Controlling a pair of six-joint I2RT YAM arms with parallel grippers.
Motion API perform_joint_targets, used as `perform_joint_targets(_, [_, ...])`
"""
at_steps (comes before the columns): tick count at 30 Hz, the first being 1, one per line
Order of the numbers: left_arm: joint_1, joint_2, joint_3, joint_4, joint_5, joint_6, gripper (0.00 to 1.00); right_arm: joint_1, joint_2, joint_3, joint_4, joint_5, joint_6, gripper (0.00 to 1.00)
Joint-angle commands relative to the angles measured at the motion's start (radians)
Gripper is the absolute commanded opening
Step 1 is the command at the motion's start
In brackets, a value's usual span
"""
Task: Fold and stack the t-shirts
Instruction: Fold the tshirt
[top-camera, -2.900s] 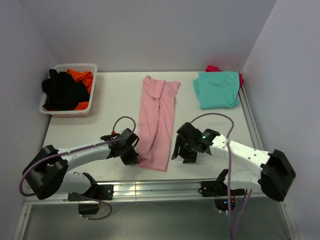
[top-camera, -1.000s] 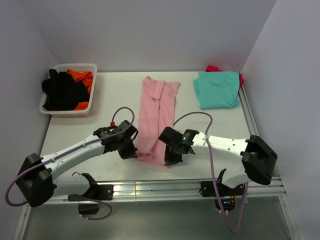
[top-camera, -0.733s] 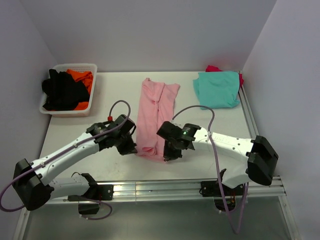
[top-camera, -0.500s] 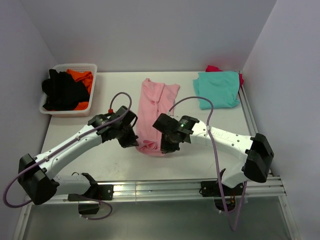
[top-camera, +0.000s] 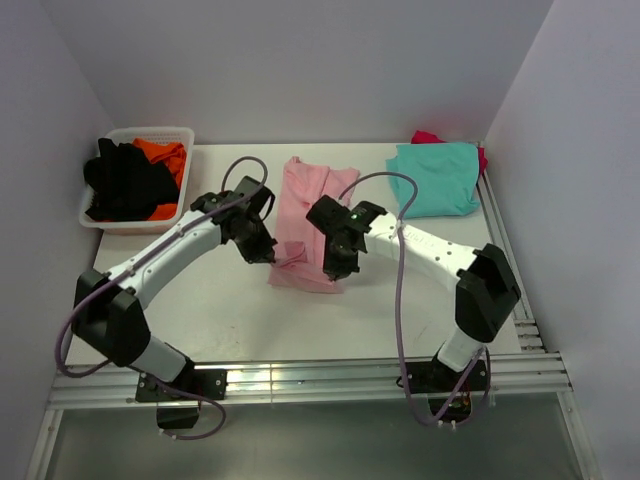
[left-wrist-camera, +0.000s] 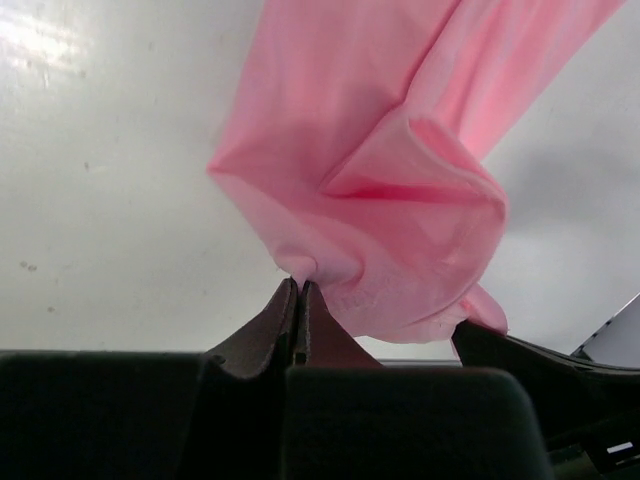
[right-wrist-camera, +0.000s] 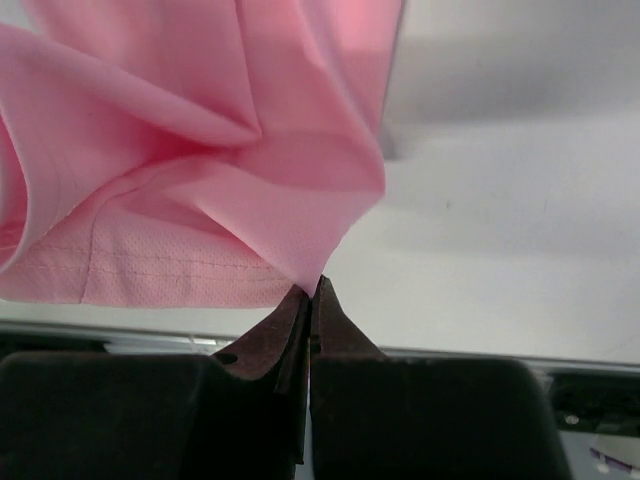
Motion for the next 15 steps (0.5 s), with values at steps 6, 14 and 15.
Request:
perform_joint_targets(6, [0.09, 0.243, 0.25, 0.036, 0.004, 0.127, 0.0, -0.136, 0.193, 0.248, -0.071, 0.036, -0.167, 0.0])
perform_joint_targets(14, [0.212, 0.702, 0.619, 0.042, 0.091, 0.232, 0.33, -0.282, 0.544, 0.613, -0.215, 0.071, -0.175, 1.0])
perform_joint_targets(15, [0.222, 0.754, 0.658, 0.02, 0.091, 0.233, 0.44, -0.312, 0.59, 0.648, -0.227, 0.07, -0.176, 1.0])
